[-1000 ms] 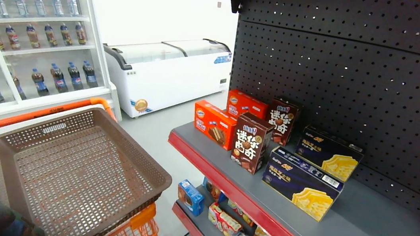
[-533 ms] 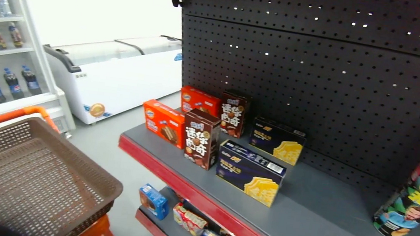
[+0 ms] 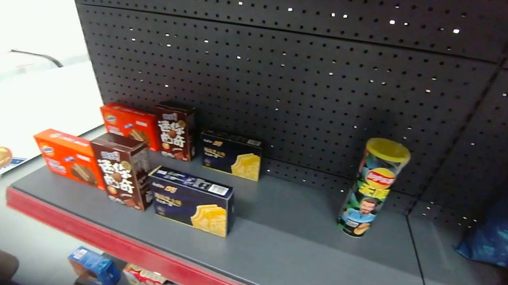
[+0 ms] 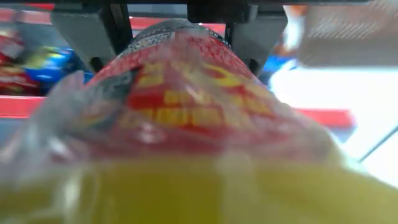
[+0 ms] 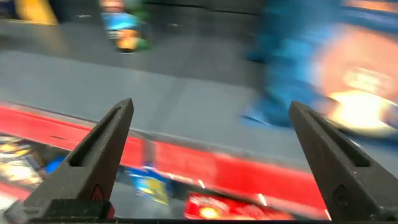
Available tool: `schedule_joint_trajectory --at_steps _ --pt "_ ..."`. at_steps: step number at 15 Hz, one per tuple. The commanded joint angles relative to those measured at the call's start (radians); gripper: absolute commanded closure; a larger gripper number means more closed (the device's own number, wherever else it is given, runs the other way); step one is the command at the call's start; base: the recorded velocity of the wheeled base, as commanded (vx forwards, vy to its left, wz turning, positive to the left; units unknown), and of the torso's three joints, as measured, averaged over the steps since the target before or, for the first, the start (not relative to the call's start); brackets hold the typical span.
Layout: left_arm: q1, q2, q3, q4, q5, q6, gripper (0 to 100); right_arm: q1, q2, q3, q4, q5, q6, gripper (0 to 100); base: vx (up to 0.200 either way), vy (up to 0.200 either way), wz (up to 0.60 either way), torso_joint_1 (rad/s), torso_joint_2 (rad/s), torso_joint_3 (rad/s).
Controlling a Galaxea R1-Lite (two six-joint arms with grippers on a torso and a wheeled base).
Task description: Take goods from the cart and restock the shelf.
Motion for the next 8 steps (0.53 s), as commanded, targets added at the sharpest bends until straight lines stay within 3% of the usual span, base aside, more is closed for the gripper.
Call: schedule_joint_trajectory --at_steps 1,4,8 --pt "-0.015 -0.008 0.001 0.014 0.001 0.000 100 0.000 0.001 0.000 0.000 0.000 0.000 0 0.000 0.000 -0.60 0.002 0.00 0.007" --pt "-0.020 -0.037 0.001 0.042 0.000 0.000 100 -0.002 0.001 0.000 0.000 0.000 0.001 0 0.000 0.000 -0.60 0.004 0.00 0.004" --pt "-0.020 -0.044 0.003 0.046 -0.002 -0.001 100 0.000 0.001 0.000 0.000 0.000 0.000 0 0.000 0.000 0.00 0.000 0.00 0.000"
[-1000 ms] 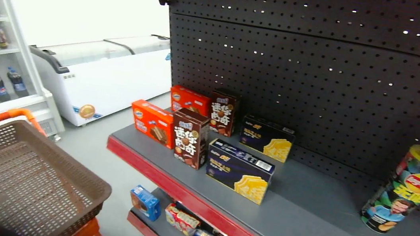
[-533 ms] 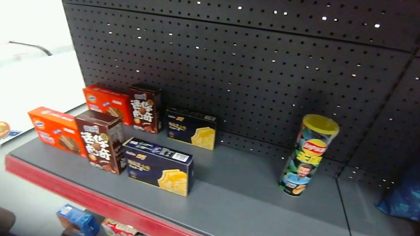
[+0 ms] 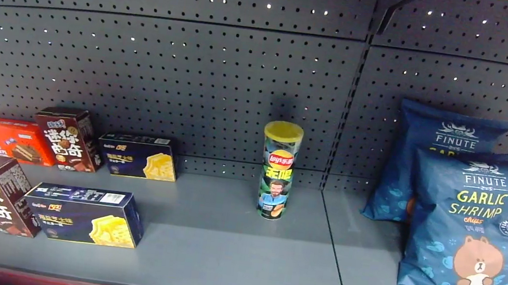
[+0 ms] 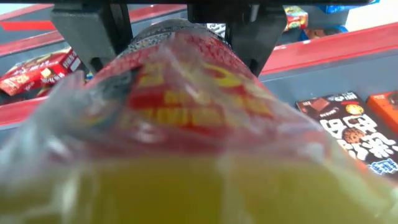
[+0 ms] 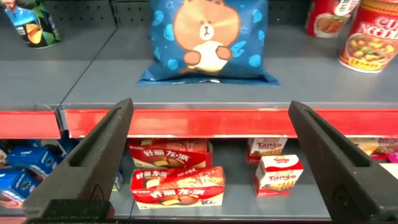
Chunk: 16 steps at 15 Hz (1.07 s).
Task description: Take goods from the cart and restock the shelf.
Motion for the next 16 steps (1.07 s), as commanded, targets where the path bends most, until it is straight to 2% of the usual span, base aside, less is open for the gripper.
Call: schedule_joint_trajectory --at_steps 1,7,8,10,12,16 --pt "0.001 -0.001 0.000 0.000 -0.003 0.000 100 0.000 0.001 0.000 -0.001 0.001 0.000 0 0.000 0.000 0.00 0.000 0.00 0.000" --pt "0.001 -0.011 0.000 0.000 -0.006 0.000 100 0.000 0.001 0.000 -0.001 0.004 0.000 0 0.000 0.000 0.00 0.000 0.00 0.000" --pt "0.001 -0.019 0.000 0.008 -0.006 0.000 100 -0.002 0.001 0.000 -0.001 0.004 0.000 0 0.000 0.000 0.00 0.000 0.00 0.000" --pt "0.001 -0.050 -0.002 0.044 -0.006 0.000 100 -0.002 0.001 0.000 -0.001 0.004 0.000 0 0.000 0.000 0.60 0.002 0.00 0.000" --pt "0.001 -0.077 -0.009 0.078 -0.006 0.000 100 -0.002 0.001 0.000 -0.001 0.004 0.001 0 0.000 0.000 0.00 0.000 0.00 0.000" --pt "0.001 -0.094 -0.003 0.084 -0.009 0.002 100 0.000 0.001 0.000 -0.001 0.004 0.000 0 0.000 0.000 0.00 0.000 0.00 0.000"
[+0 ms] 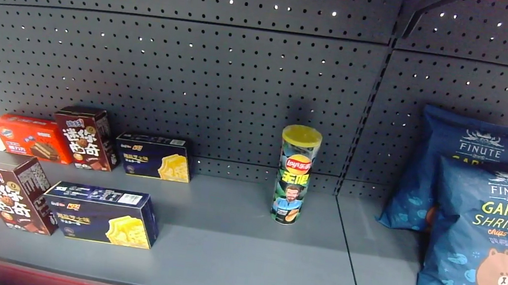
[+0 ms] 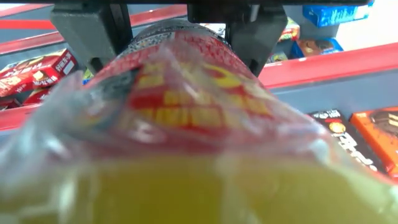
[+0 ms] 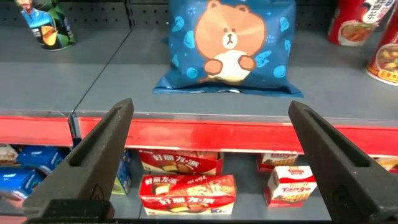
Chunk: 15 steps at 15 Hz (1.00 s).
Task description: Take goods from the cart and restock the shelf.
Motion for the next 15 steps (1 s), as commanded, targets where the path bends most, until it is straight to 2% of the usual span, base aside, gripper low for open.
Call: schedule_joint_trajectory --at_steps 1,4,5,6,7,8,9,10,11,12,14,15 --pt "0.000 -0.008 -0.006 -0.003 -0.002 0.000 100 0.000 0.001 0.000 0.000 0.000 0.001 0 0.000 0.000 0.00 0.000 0.00 0.000" --pt "0.000 -0.031 -0.004 -0.002 -0.002 0.002 100 0.000 0.001 0.000 0.003 0.017 -0.012 0 0.000 0.000 0.00 0.000 0.00 0.000" --pt "0.000 -0.032 -0.004 -0.002 0.001 0.000 100 -0.003 0.015 0.000 0.000 -0.030 0.073 0 0.000 0.000 0.00 0.000 0.00 0.000" --pt "0.001 -0.034 -0.004 0.000 0.000 0.000 100 -0.003 0.016 0.000 -0.003 -0.056 0.104 0 0.000 0.000 0.00 0.000 0.00 0.000" --pt "0.000 -0.034 -0.008 -0.002 0.000 0.002 100 0.001 0.015 -0.063 -0.008 -0.030 0.034 0 0.000 0.000 0.00 0.000 0.00 0.000" --pt "0.000 -0.034 -0.008 -0.002 0.000 0.002 100 0.001 0.015 -0.063 -0.008 -0.030 0.034 0 0.000 0.000 0.00 0.000 0.00 0.000" --pt "-0.007 -0.032 -0.006 0.000 -0.005 0.005 100 0.055 0.299 -0.333 0.013 0.042 0.023 0 0.000 0.000 0.00 0.000 0.00 0.000" --pt "-0.007 -0.034 -0.001 0.000 -0.006 0.009 100 0.084 0.332 -0.374 0.017 0.062 0.004 0 0.000 0.000 0.00 0.000 0.00 0.000" --pt "-0.005 -0.029 -0.008 -0.002 -0.006 0.009 100 0.101 0.418 -0.477 0.050 0.079 -0.069 0 0.000 0.000 0.00 0.000 0.00 0.000" --pt "-0.005 -0.032 -0.004 0.000 -0.005 0.009 100 0.141 0.532 -0.546 0.047 0.140 -0.106 0 0.000 0.000 0.00 0.000 0.00 0.000" --pt "-0.005 -0.026 -0.004 0.000 -0.005 0.009 100 0.225 0.701 -0.696 0.053 0.224 -0.104 0 0.000 0.000 0.00 0.000 0.00 0.000" --pt "-0.005 -0.028 -0.004 0.000 -0.003 0.008 100 0.296 0.773 -0.738 0.049 0.244 -0.111 0 0.000 0.000 0.00 0.000 0.00 0.000"
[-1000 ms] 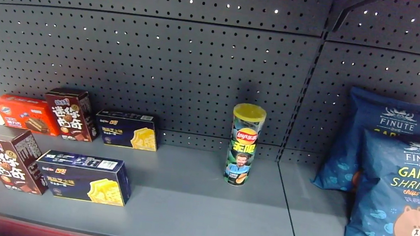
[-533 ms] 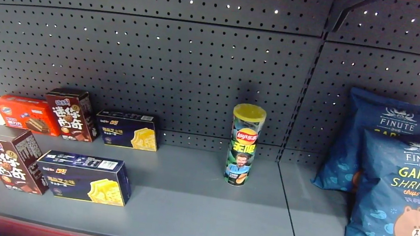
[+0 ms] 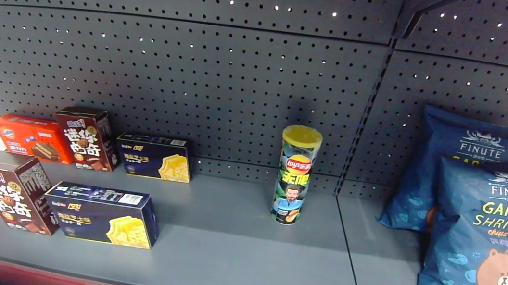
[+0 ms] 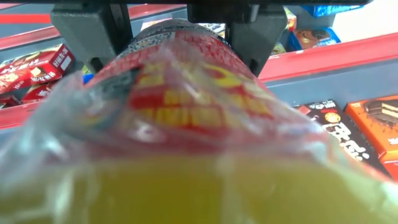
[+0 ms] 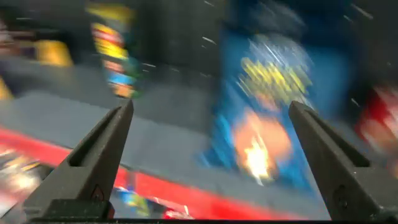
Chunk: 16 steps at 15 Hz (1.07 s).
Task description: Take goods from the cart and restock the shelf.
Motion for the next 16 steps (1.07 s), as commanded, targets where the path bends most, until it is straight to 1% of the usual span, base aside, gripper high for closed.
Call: schedule_joint_trajectory --at_steps 1,2,3,4,5,7,9,10,12,13,14,15,16 --pt "0.000 0.006 -0.001 0.000 -0.001 -0.002 100 0.203 0.372 -0.234 0.013 0.087 -0.039 0 0.000 0.000 0.00 0.000 0.00 0.000" --pt "-0.002 0.005 0.009 0.000 -0.004 -0.006 100 0.267 0.439 -0.231 0.001 0.091 -0.039 0 0.000 0.000 0.00 0.000 0.00 0.000" --pt "-0.003 0.005 0.010 0.000 -0.004 -0.009 100 0.281 0.457 -0.232 -0.007 0.095 -0.037 0 0.000 0.000 0.00 0.000 0.00 0.000" --pt "-0.003 0.005 0.012 0.000 -0.007 -0.025 100 0.292 0.546 -0.243 -0.042 0.147 -0.033 0 0.000 0.000 0.00 0.000 0.00 0.000" --pt "-0.005 0.005 0.012 0.000 -0.010 -0.026 100 0.299 0.586 -0.251 -0.047 0.159 -0.033 0 0.000 0.000 0.00 0.000 0.00 0.000" --pt "-0.005 0.005 0.013 0.000 -0.024 -0.029 100 0.322 0.680 -0.263 -0.070 0.154 -0.033 0 0.000 0.000 0.00 0.000 0.00 0.000" --pt "-0.020 0.009 0.022 0.000 -0.028 -0.032 100 0.336 0.852 -0.294 -0.211 0.167 -0.039 0 0.000 0.000 0.00 0.000 0.00 0.000" --pt "-0.031 0.009 0.022 0.000 -0.027 -0.032 100 0.341 0.905 -0.315 -0.237 0.168 -0.039 0 0.000 0.000 0.00 0.000 0.00 0.000" --pt "-0.045 0.005 0.027 0.000 -0.025 -0.034 100 0.339 1.062 -0.404 -0.260 0.190 -0.063 0 0.000 0.000 0.00 0.000 0.00 0.000" --pt "-0.046 0.002 0.033 0.000 -0.027 -0.040 100 0.327 1.123 -0.450 -0.271 0.216 -0.113 0 0.000 0.000 0.00 0.000 0.00 0.000" --pt "-0.046 0.000 0.035 0.000 -0.028 -0.042 100 0.318 1.148 -0.469 -0.277 0.237 -0.134 0 0.000 0.000 0.00 0.000 0.00 0.000" --pt "-0.046 -0.001 0.032 0.000 -0.028 -0.046 100 0.272 1.232 -0.513 -0.303 0.363 -0.206 0 0.000 0.000 0.00 0.000 0.00 0.000" --pt "-0.048 -0.001 0.028 0.000 -0.028 -0.046 100 0.250 1.275 -0.535 -0.323 0.423 -0.243 0 0.000 0.000 0.00 0.000 0.00 0.000"
